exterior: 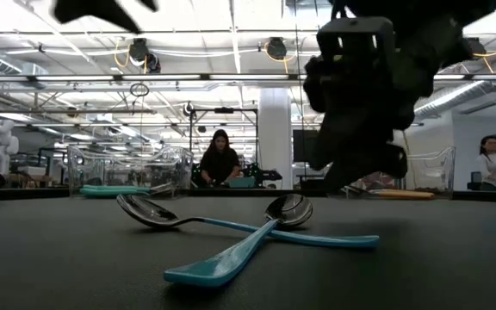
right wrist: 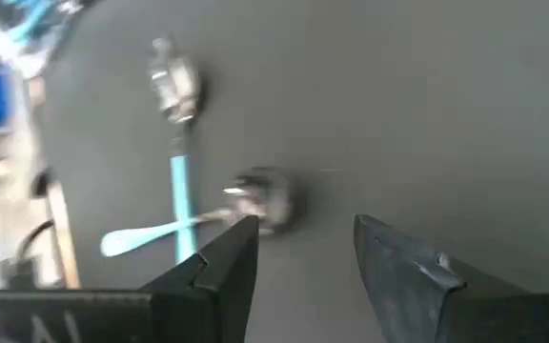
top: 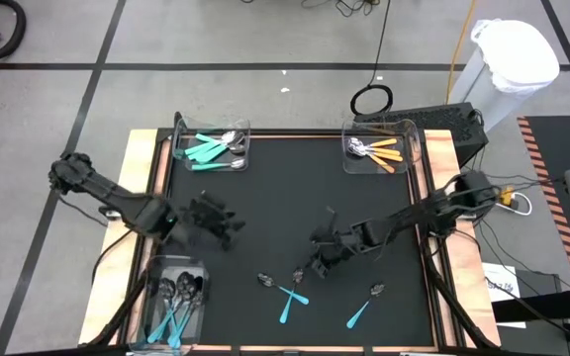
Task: Sort silverware by color (type)
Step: Put the blue spoon into the bottom transparent bin
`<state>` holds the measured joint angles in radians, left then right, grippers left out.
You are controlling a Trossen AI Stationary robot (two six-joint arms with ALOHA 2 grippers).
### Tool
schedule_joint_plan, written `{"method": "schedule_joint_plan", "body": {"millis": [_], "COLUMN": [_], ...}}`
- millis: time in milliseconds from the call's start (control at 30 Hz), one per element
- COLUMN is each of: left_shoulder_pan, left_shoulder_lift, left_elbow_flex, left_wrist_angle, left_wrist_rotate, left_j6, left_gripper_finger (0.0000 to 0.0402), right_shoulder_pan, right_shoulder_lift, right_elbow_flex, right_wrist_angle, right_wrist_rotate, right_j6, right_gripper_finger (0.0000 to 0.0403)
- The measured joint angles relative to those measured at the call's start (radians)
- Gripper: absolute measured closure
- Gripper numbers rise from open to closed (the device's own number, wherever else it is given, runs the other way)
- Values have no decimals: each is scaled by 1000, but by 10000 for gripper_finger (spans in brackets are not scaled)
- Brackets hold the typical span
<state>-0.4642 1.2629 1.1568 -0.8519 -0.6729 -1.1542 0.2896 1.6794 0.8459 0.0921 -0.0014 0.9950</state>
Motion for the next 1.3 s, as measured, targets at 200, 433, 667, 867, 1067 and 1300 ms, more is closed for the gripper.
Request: {"method": "schedule_joint_plan", "body": {"millis": [200,433,667,867,1067,1300], "left_shoulder_pan": [172,231,274,295,295,295], "left_shoulder_lift": [0,0,0,0,1,1], "left_elbow_flex": [0,0,0,0,0,0], "left_wrist_angle": [224,223,214,214,216,274], "left_wrist_rotate": [160,231,299,300,299,431], "left_j6": [267,336,381,412,345,418], "left_gripper_finger": [197,197,197,197,197,197], "right_shoulder_pan": [-2,0,-2,-6,-39,-74], "right_shoulder_lift": [89,154,195,193,93,-98], "right_elbow_flex": [2,0,9,18,16,45], "right_wrist_angle": [167,235,297,286,289,215], "right_wrist_rotate": [-77,-54,-87,-99,-28,140], "right_j6": [17,57,30,40,36,-163], "right_gripper_finger": [232,232,290,385,397,399]}}
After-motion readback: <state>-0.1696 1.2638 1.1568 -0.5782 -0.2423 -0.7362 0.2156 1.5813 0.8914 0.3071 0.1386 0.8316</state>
